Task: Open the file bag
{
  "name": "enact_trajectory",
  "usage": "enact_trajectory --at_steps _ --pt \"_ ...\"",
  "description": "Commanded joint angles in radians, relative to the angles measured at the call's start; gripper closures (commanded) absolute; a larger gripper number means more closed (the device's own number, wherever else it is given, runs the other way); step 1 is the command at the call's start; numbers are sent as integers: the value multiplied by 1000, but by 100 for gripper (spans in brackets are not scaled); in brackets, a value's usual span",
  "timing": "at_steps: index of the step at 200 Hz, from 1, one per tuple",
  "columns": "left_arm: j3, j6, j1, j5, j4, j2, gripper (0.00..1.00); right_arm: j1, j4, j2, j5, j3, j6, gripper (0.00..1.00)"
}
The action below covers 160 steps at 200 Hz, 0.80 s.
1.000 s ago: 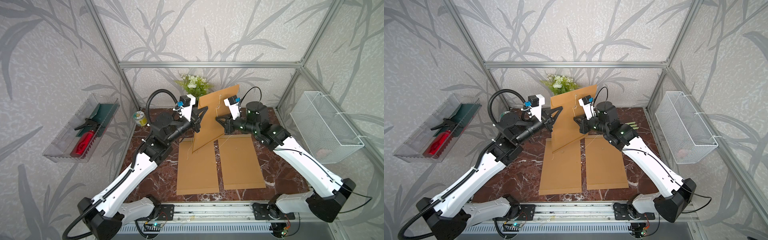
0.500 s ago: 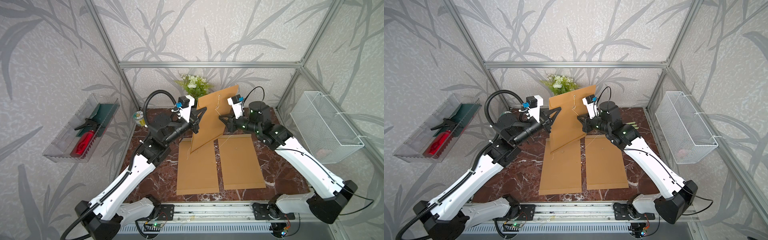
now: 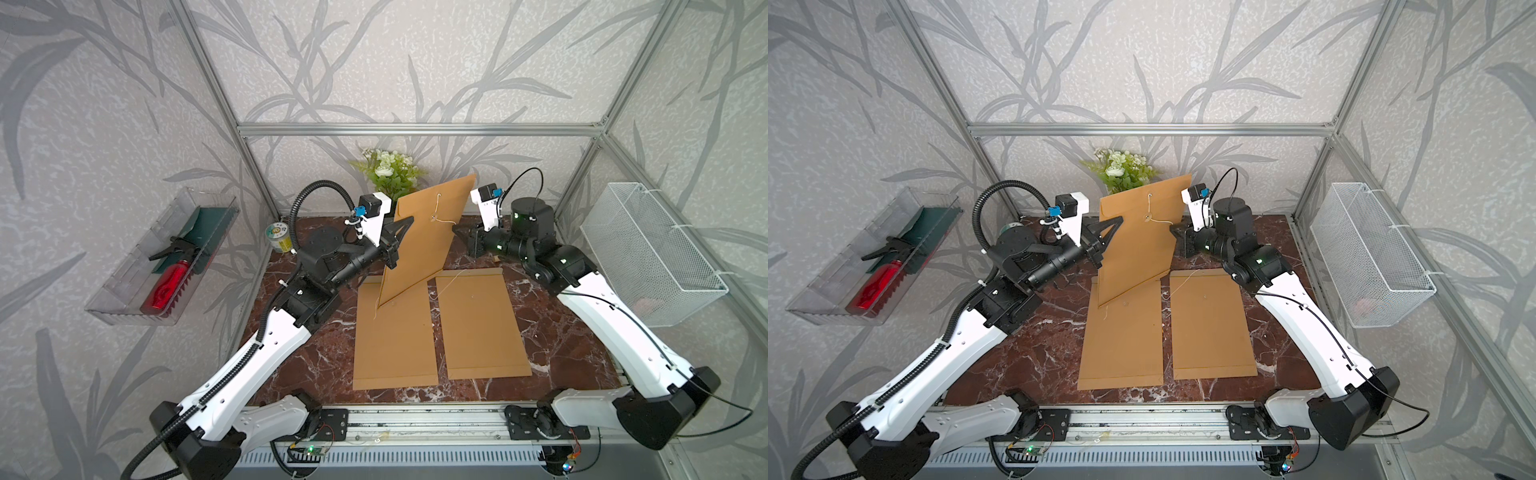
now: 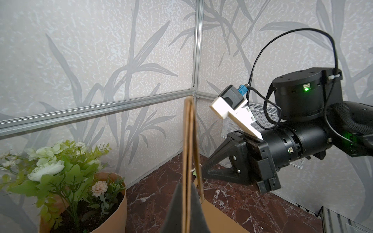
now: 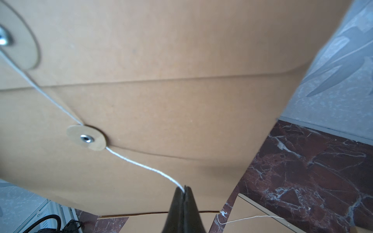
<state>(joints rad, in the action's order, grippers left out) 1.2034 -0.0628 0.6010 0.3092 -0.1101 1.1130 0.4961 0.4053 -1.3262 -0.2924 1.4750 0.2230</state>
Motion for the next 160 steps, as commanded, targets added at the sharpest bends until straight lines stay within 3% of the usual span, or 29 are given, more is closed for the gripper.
enact_trajectory --at_steps 1,160 --pt "2 20 0 23 8 -32 100 -7 18 2 -13 59 -25 100" --pt "-21 3 0 84 41 -24 100 -10 51 -46 -87 215 -23 100"
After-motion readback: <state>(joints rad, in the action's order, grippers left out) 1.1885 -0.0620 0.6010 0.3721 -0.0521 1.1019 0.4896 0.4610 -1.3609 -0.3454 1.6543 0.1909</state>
